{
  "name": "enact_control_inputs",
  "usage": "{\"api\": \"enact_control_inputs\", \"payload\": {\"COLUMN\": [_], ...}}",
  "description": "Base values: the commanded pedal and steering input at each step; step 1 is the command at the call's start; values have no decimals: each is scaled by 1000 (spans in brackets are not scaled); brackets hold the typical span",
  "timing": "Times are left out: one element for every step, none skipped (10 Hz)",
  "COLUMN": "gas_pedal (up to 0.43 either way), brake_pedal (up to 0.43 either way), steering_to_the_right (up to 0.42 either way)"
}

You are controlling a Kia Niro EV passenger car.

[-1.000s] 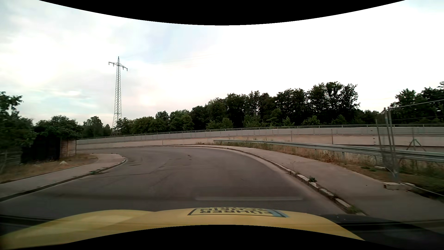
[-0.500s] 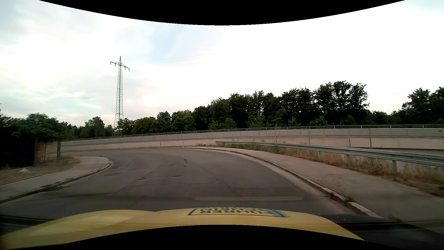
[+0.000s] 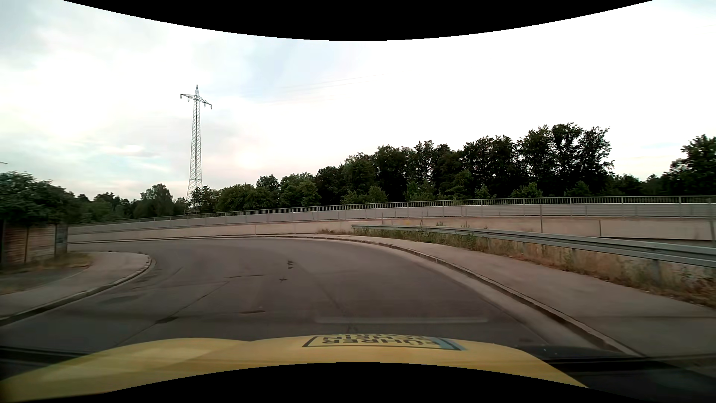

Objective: Follow the waypoints while adhering to traffic rules and regulations

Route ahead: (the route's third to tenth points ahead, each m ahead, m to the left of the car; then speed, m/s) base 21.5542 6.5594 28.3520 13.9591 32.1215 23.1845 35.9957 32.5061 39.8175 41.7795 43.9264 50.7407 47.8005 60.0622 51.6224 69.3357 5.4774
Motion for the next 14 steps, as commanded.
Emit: {"api": "enact_control_inputs", "payload": {"gas_pedal": [28,28,28,28,39,39,39,39,39,39,39,39,39,39], "brake_pedal": [0,0,0,0,0,0,0,0,0,0,0,0,0,0], "steering_to_the_right": [-31,-33,-38,-47,-55,-58,-62,-66,-71,-78,-89,-96,-105,-115]}}
